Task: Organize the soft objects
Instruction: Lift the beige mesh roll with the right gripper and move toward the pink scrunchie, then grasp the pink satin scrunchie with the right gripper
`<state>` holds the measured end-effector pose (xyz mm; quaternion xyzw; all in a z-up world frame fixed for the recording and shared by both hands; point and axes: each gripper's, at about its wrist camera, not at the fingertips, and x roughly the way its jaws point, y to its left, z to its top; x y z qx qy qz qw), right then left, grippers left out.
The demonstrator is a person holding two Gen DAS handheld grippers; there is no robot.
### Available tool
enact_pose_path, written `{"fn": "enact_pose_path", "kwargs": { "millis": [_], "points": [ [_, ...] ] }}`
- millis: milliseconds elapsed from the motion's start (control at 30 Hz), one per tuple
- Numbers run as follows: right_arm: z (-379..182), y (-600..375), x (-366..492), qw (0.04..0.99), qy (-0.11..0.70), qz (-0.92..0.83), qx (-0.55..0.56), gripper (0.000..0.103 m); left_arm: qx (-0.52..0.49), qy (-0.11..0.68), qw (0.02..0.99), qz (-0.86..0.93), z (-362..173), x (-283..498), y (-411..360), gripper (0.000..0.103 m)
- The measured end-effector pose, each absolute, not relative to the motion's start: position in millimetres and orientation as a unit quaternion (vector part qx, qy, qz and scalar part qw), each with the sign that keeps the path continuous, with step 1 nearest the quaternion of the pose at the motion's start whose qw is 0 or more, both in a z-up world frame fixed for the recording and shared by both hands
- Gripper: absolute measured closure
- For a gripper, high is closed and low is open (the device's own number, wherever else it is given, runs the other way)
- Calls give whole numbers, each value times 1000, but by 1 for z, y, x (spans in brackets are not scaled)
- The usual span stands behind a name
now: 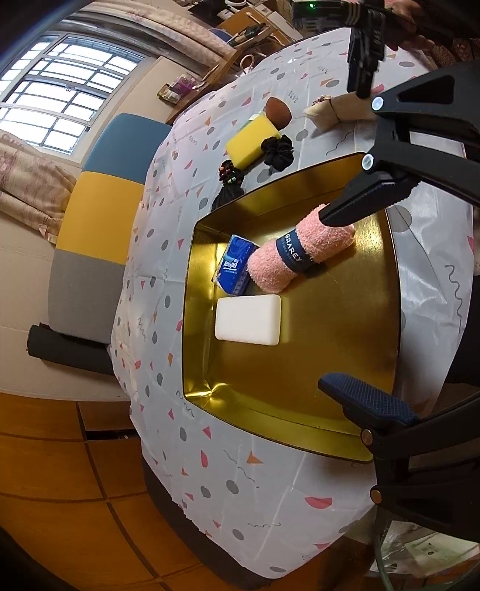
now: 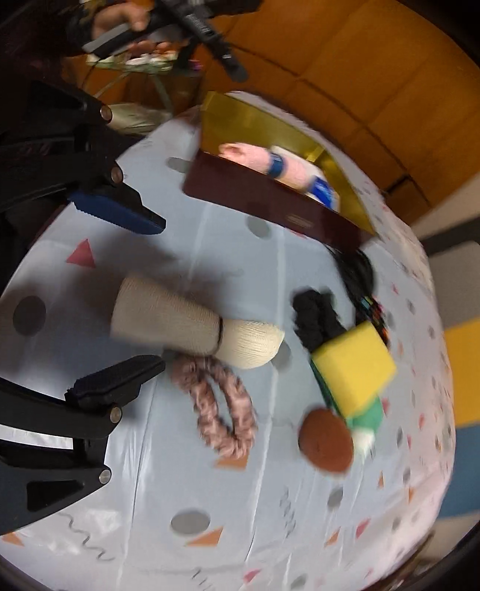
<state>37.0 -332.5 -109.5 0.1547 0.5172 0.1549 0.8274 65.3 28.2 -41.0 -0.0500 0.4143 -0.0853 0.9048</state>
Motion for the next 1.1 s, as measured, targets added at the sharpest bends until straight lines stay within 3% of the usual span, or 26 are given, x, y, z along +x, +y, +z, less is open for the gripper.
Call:
{"fn": "enact_pose_path", "kwargs": {
  "millis": [133,200,333,467,500,567,767,1100],
  "points": [
    [-112,-360,38,833,497,112,216,35,-48,417,903,-88,-41,67,24,20],
    [-117,-372,44,836,493,62,235,38,-47,419,902,-89,-41,67,23,20],
    [-132,-385,55,824,515,-21,237,56,-46,422,901,-89,-42,67,21,20],
    [-141,-386,68,822,513,-42,245,59,-44,421,902,-91,-42,66,20,20],
    [-139,-382,74,825,512,-41,236,63,-44,421,901,-92,-41,66,19,20],
    [-140,-369,84,830,520,-35,200,94,-43,421,902,-92,-41,65,19,20],
    [-122,-358,86,857,494,-75,122,96,-41,411,906,-87,-38,62,24,20],
    [-62,-348,91,893,437,-54,92,97,-31,396,915,-69,-33,55,35,20]
  ]
}}
